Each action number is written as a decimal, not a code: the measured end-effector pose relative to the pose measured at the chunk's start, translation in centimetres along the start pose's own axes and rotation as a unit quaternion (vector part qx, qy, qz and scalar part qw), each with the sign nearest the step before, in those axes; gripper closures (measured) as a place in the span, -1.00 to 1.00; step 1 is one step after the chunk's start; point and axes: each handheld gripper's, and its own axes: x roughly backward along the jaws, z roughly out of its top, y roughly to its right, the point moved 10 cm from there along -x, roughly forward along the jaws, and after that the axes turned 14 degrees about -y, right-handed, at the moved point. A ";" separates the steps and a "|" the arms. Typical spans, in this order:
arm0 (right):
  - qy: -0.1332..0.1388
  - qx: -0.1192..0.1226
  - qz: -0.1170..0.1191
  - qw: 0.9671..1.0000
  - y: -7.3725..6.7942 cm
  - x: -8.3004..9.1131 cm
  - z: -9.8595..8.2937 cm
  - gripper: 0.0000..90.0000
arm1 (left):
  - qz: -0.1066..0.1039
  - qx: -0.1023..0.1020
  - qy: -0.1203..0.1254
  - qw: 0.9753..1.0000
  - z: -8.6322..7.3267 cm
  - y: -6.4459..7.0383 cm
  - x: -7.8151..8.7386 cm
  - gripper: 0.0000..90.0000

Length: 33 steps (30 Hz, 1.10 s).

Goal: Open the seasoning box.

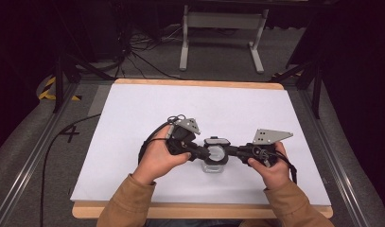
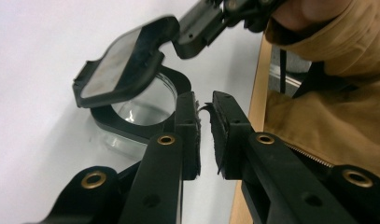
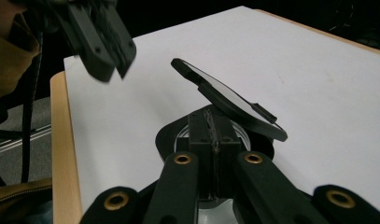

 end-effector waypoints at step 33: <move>-0.036 -0.003 0.000 0.999 -0.9 -1.6 -2.9 0.99 | 0.083 0.031 0.141 0.986 4.0 -4.5 0.5 0.87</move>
